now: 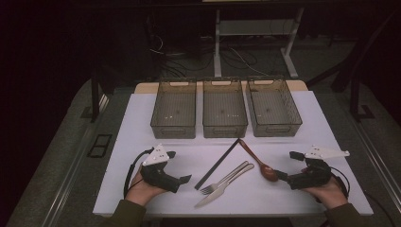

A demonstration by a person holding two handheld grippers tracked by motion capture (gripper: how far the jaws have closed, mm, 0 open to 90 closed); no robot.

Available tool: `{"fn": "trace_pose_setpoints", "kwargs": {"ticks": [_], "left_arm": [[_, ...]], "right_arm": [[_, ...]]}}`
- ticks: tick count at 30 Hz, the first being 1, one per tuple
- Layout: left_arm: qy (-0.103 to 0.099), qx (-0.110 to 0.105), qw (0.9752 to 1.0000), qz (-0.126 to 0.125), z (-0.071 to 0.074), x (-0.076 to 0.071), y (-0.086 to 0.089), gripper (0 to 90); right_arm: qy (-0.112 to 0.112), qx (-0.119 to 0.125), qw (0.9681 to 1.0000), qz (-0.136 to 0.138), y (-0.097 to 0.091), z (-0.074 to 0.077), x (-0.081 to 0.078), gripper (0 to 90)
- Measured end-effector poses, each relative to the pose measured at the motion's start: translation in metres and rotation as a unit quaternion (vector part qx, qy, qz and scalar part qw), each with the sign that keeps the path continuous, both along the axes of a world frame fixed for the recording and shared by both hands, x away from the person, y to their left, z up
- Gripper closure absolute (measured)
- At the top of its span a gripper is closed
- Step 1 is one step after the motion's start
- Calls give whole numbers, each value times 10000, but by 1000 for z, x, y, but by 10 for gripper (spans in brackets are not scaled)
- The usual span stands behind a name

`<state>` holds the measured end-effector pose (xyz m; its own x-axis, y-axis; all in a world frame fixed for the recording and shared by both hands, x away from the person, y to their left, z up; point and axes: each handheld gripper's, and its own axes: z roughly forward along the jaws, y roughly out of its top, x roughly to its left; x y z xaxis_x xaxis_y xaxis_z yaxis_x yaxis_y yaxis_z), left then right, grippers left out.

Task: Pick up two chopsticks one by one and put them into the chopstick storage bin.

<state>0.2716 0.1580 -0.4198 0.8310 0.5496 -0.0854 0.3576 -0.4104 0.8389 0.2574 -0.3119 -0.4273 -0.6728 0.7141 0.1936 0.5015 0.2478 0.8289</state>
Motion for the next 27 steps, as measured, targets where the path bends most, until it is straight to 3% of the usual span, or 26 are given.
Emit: {"fn": "trace_pose_setpoints", "kwargs": {"ticks": [14, 27], "left_arm": [[24, 80, 10000, 15, 2, 3, -5, 0], [-61, 21, 9999, 89, 7, 9, -8, 22]], "right_arm": [[-83, 29, 10000, -13, 0, 2, -1, 0], [-102, 12, 9999, -71, 2, 1, -2, 0]]}}
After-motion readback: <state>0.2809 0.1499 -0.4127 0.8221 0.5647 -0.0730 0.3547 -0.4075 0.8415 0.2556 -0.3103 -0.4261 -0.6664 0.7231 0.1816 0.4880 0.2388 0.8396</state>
